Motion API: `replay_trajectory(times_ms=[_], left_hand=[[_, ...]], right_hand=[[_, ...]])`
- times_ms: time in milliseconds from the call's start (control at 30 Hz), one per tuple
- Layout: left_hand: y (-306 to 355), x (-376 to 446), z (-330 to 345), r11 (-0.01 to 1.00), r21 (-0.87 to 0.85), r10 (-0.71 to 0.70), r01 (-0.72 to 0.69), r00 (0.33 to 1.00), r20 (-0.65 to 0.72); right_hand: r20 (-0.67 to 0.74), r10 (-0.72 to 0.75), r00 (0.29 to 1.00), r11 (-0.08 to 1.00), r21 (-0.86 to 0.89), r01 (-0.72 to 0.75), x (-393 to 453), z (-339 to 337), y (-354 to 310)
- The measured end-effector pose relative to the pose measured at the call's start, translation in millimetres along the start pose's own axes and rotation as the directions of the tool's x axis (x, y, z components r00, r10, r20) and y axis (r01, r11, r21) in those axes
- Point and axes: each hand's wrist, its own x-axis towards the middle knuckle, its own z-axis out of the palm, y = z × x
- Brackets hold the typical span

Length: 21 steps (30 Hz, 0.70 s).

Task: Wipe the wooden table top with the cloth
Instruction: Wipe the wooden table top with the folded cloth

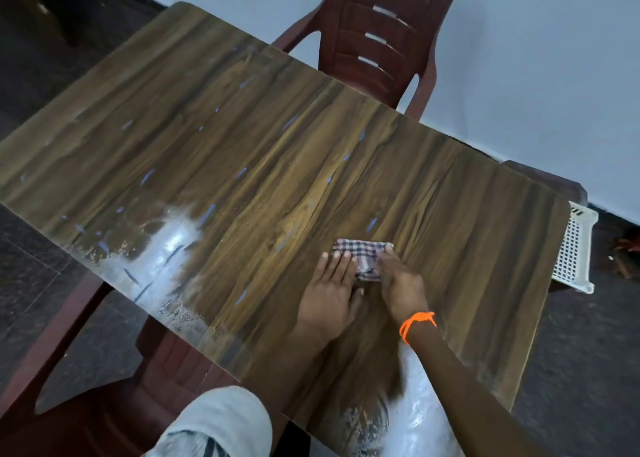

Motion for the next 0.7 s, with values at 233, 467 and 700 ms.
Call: replay_trajectory(times_ms=[233, 467, 700], left_hand=[[-21.2, -41.9, -1.5, 0.991, -0.067, -0.125, 0.119, 0.988, -0.093], [3.1, -49.3, 18.0, 0.997, -0.07, 0.018, -0.021, 0.999, -0.031], [4.0, 72.2, 0.2, 0.993, 0.0, 0.118, -0.118, 0.993, -0.005]], right_hand=[[0.08, -0.064, 0.995, 0.991, 0.119, 0.054, 4.9, 28.9, -26.9], [0.039, -0.054, 0.998, 0.995, 0.091, 0.05, -45.2, 11.5, 13.8], [-0.085, 0.061, 0.994, 0.996, 0.074, -0.054, 46.9, -19.6, 45.5]])
